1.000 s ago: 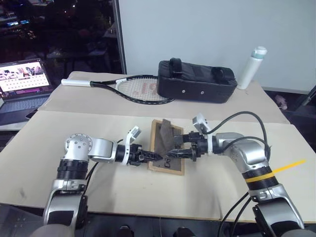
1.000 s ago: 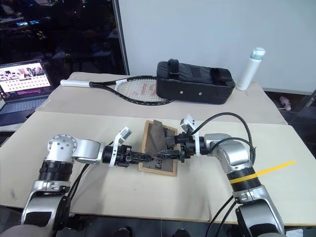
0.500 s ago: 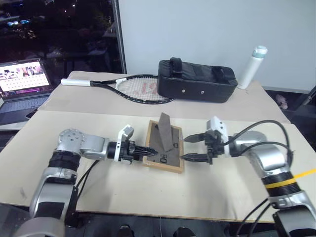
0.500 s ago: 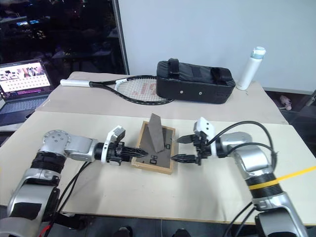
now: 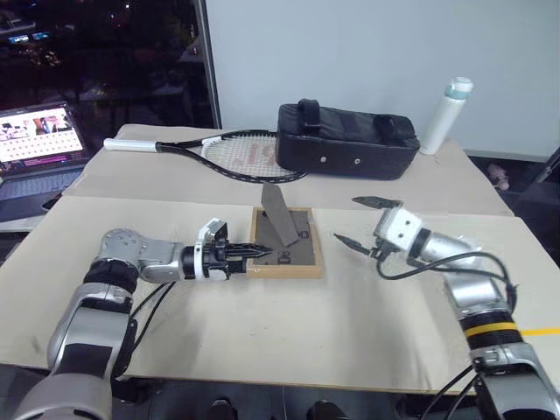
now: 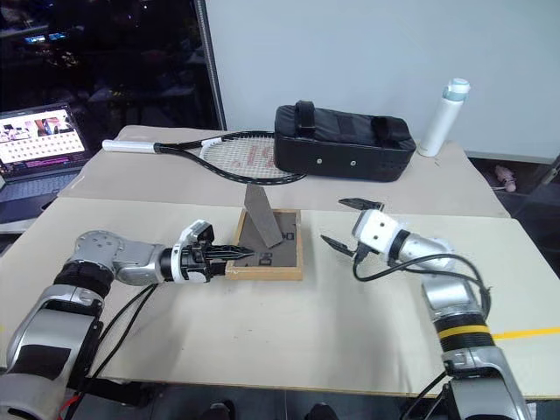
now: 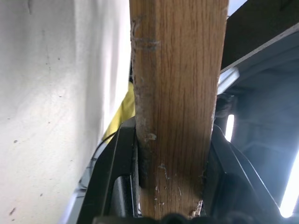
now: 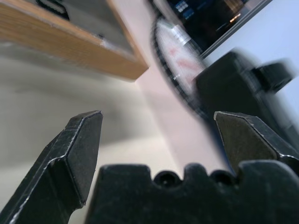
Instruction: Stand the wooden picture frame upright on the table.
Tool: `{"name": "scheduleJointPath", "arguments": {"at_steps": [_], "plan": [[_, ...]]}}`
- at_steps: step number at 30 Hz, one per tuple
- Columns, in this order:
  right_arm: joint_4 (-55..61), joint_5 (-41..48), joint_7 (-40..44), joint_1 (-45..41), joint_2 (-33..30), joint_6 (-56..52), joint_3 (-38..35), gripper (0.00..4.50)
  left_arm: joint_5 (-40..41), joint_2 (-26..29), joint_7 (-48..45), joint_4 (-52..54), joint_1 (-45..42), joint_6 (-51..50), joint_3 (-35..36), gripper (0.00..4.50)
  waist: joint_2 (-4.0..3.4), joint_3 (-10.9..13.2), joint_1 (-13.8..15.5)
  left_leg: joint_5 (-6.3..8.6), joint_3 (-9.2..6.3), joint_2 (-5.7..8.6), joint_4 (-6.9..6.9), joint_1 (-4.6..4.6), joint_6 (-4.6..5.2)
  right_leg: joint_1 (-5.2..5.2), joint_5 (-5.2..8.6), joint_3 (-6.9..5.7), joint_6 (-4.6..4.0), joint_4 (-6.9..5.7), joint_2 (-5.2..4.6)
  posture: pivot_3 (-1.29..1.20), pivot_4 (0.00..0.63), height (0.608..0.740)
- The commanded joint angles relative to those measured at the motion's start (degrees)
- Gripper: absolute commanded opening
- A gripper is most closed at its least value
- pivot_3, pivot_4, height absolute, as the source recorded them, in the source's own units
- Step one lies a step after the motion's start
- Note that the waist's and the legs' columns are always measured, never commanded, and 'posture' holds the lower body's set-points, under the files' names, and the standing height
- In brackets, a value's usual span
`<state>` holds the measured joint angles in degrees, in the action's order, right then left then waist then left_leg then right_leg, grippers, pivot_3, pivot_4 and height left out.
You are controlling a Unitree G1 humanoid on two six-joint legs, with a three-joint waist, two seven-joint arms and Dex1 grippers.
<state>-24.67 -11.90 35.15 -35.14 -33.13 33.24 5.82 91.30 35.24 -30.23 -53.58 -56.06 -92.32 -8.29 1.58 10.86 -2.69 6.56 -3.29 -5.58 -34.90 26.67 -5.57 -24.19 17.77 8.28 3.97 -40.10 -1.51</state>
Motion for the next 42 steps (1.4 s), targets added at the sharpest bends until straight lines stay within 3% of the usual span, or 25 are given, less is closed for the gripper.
{"name": "scheduleJointPath", "arguments": {"at_steps": [1, 4, 7, 12, 14, 17, 18, 21, 24, 28, 32, 37, 42], "plan": [[-2.0, -9.8, -11.2, -2.7, 1.8, 10.6, 2.7, 4.46, 0.4, 0.6, -3.0, 3.1, -1.3, -0.2, -1.2, 1.15, 0.0, 0.0, -0.1, -0.01, -0.01, 0.0, 0.0, -0.01, -0.01, 0.0, -0.02, 0.0, -0.03, -0.04, 0.0, 0.0, 0.15, 0.676], [-3.4, -20.1, -18.7, -5.3, 1.1, 16.1, 6.6, 4.46, 0.4, 1.9, -4.9, 10.0, 0.2, -0.2, -2.8, 1.15, -0.01, 0.0, -0.1, -0.07, -0.02, 0.0, -0.03, -0.01, -0.04, 0.0, -0.03, 0.0, -0.05, -0.13, 0.0, 0.0, 0.15, 0.676], [-5.5, -24.0, -24.2, -7.7, 1.2, 19.5, 8.2, 4.46, -1.2, 2.6, -6.0, 16.8, 2.2, -0.2, -2.3, 1.15, -0.01, 0.0, 0.0, -0.13, -0.04, 0.0, -0.04, -0.02, -0.09, 0.02, -0.03, -0.01, -0.04, -0.15, 0.0, 0.0, 0.15, 0.676], [-9.8, -23.5, -25.8, -9.9, 0.8, 22.9, 9.9, 3.07, -4.0, 2.9, -6.8, 18.5, 3.3, -0.2, -1.2, 1.15, 0.0, 0.0, 0.2, -0.14, -0.09, 0.0, -0.13, -0.03, -0.07, 0.12, -0.07, -0.07, -0.1, -0.17, -0.01, 0.0, 0.15, 0.676], [-11.1, -22.5, -25.4, -10.1, 0.3, 23.8, 10.2, 2.44, -5.7, 3.3, -7.3, 19.4, 3.6, -0.2, -0.1, 2.14, 0.0, 0.0, 0.1, -0.14, -0.11, 0.0, -0.16, -0.02, -0.07, 0.14, -0.1, -0.09, -0.15, -0.17, -0.01, 0.0, 0.15, 0.676], [-12.2, -18.6, -22.9, -9.9, -0.1, 24.6, 10.3, 1.55, -8.7, 4.9, -8.9, 21.4, 4.3, -0.2, 2.9, 3.0, 0.01, 0.0, 0.0, -0.14, -0.13, 0.0, -0.15, -0.02, -0.07, 0.12, -0.22, -0.09, -0.36, -0.22, 0.0, 0.0, 0.15, 0.676], [-12.5, -17.6, -22.1, -9.9, -0.1, 24.5, 10.3, 1.25, -10.1, 5.2, -9.7, 22.3, 4.5, 0.0, 4.1, 3.54, 0.01, 0.0, -0.1, -0.15, -0.15, 0.0, -0.16, -0.01, -0.06, 0.11, -0.22, -0.11, -0.37, -0.24, 0.0, 0.0, 0.15, 0.676], [-13.3, -12.0, -17.2, -9.9, 0.5, 22.4, 10.3, 1.26, -15.4, 8.4, -14.5, 28.4, 6.6, 5.3, 7.0, 4.47, 0.01, 0.0, -0.5, -0.17, -0.15, 0.0, -0.16, -0.05, -0.04, 0.13, -0.24, -0.11, -0.39, -0.29, 0.0, 0.0, 0.15, 0.676], [-11.5, 7.5, -1.3, -8.3, 5.1, 8.6, 8.0, 1.26, -23.7, 15.0, -23.7, 39.7, 11.8, 15.5, 6.6, 4.5, 0.06, 0.1, -1.5, -0.22, -0.17, -0.01, -0.13, -0.11, -0.11, 0.16, -0.26, -0.1, -0.44, -0.39, 0.01, 0.0, 0.15, 0.676], [-8.1, 20.8, 10.5, -7.5, 8.5, -13.0, 4.0, 1.25, -28.9, 16.9, -29.9, 46.6, 16.1, 25.2, 9.8, 4.5, -0.06, 0.2, -1.3, -0.31, -0.2, 0.0, -0.15, -0.32, -0.19, 0.29, -0.28, -0.13, -0.5, -0.66, 0.0, 0.0, 0.15, 0.676], [-6.4, 22.9, 9.6, -8.2, 9.9, -27.8, 1.6, 1.25, -38.9, 14.5, -26.9, 51.2, 17.0, 35.6, 8.5, 4.5, -0.04, 0.2, 0.0, -0.45, -0.22, -0.01, -0.23, -0.3, -0.1, 0.28, -0.17, -0.22, -0.31, -0.69, 0.0, 0.0, 0.15, 0.676], [-1.0, 30.2, 9.8, -8.3, 13.0, -50.6, -1.8, 1.25, -42.1, 8.2, -20.9, 56.8, 17.3, 39.3, 10.7, 4.5, -0.04, 0.2, 0.1, -0.46, -0.22, -0.01, -0.21, -0.17, -0.09, 0.16, -0.15, -0.21, -0.27, -0.67, 0.01, 0.0, 0.15, 0.676], [0.2, 33.5, 5.8, -8.7, 14.9, -62.7, -5.8, 1.25, -44.2, 5.5, -17.6, 57.3, 18.0, 40.0, 11.9, 4.5, -0.04, 0.2, -0.1, -0.45, -0.22, -0.01, -0.02, -0.12, -0.07, 0.03, -0.28, -0.2, -0.51, -0.68, 0.02, 0.0, 0.15, 0.676]]}}
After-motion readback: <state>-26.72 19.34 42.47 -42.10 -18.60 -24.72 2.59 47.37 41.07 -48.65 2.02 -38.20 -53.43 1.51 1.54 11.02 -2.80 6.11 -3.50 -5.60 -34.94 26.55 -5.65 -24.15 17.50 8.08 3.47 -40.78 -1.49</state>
